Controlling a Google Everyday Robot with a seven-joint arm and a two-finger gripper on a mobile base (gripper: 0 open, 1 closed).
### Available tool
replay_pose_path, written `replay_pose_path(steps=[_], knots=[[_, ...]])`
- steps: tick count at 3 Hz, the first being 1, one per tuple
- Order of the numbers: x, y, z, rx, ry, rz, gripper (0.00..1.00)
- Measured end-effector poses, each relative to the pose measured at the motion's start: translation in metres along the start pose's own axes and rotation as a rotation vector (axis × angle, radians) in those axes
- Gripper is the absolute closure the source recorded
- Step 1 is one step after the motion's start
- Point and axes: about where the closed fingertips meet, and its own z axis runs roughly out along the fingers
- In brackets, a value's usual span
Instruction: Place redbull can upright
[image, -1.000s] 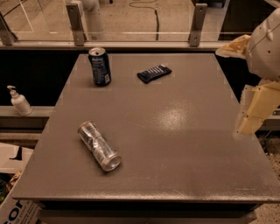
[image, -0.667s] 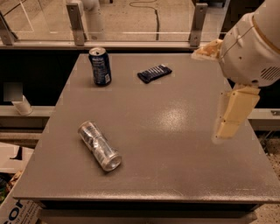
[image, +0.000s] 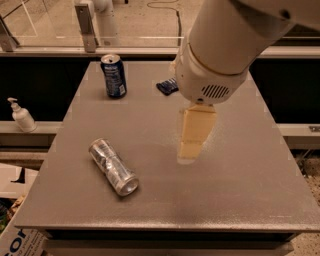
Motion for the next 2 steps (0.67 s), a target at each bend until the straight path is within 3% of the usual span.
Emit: replay_pose_path(steps=[1, 2], knots=[[-0.0296, -0.0046, 0.0190, -0.004, 0.027, 0.073, 0.00], [-0.0331, -0.0046, 0.0121, 0.014, 0.025, 0.164, 0.00]])
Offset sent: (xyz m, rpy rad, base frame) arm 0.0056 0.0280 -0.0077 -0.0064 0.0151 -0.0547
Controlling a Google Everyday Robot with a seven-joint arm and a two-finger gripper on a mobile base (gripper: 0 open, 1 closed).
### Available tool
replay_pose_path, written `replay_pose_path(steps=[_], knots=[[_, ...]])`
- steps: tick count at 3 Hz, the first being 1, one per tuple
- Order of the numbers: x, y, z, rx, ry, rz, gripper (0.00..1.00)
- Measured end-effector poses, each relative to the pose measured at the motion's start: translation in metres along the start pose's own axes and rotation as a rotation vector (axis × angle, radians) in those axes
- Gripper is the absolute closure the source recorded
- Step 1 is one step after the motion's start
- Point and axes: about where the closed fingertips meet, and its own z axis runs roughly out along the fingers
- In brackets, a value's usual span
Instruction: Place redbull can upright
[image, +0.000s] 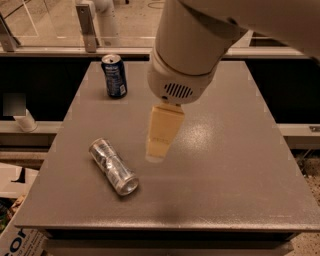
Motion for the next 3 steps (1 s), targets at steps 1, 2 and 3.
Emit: replay_pose_path(steps=[1, 2, 3], knots=[[0.002, 0.003, 0.000, 0.006, -0.005, 0.010, 0.00], [0.001, -0.002, 0.018, -0.001, -0.025, 0.079, 0.00], [0.001, -0.010, 0.051, -0.038, -0.023, 0.192, 0.00]])
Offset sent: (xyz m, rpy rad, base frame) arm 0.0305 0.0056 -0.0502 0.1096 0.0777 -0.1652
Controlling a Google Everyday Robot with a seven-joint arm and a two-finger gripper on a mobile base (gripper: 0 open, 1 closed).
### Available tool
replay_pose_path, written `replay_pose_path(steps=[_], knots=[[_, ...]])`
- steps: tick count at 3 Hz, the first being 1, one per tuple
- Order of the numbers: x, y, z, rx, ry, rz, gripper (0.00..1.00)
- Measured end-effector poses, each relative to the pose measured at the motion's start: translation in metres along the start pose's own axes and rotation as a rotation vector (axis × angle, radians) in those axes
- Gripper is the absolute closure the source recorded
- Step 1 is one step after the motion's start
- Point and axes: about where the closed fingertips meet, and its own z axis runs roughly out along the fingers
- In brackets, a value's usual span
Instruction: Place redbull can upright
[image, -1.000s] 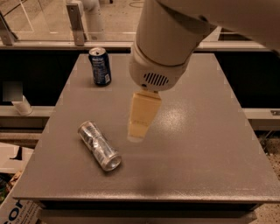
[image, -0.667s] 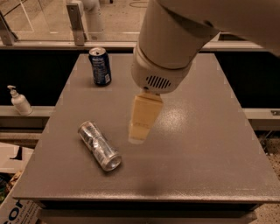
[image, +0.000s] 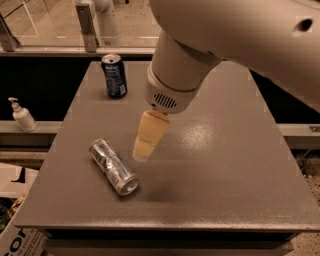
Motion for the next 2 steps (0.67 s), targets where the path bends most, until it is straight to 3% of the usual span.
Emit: replay_pose_path(steps=[2], knots=[[-0.013, -0.013, 0.047, -0.097, 0.039, 0.251, 0.00]])
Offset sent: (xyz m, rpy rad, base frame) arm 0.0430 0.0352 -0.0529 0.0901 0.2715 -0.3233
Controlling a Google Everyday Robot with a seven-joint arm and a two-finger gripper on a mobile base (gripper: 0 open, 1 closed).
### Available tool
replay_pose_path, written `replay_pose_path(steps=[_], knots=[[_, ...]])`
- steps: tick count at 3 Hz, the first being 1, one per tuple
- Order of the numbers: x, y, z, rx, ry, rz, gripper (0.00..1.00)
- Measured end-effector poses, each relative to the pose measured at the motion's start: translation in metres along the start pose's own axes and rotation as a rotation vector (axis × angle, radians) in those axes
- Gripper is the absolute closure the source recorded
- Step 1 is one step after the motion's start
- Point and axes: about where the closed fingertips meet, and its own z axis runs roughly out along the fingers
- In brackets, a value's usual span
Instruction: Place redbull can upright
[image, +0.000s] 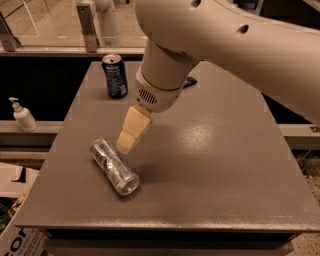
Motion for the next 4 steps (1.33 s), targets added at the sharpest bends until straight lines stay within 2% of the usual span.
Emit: replay_pose_path(steps=[2, 3, 4], knots=[[-0.021, 0.011, -0.004, -0.053, -0.006, 0.120, 0.00], [-0.019, 0.012, -0.003, -0.060, 0.002, 0.112, 0.00], [-0.021, 0.020, 0.008, -0.056, 0.024, 0.149, 0.00]])
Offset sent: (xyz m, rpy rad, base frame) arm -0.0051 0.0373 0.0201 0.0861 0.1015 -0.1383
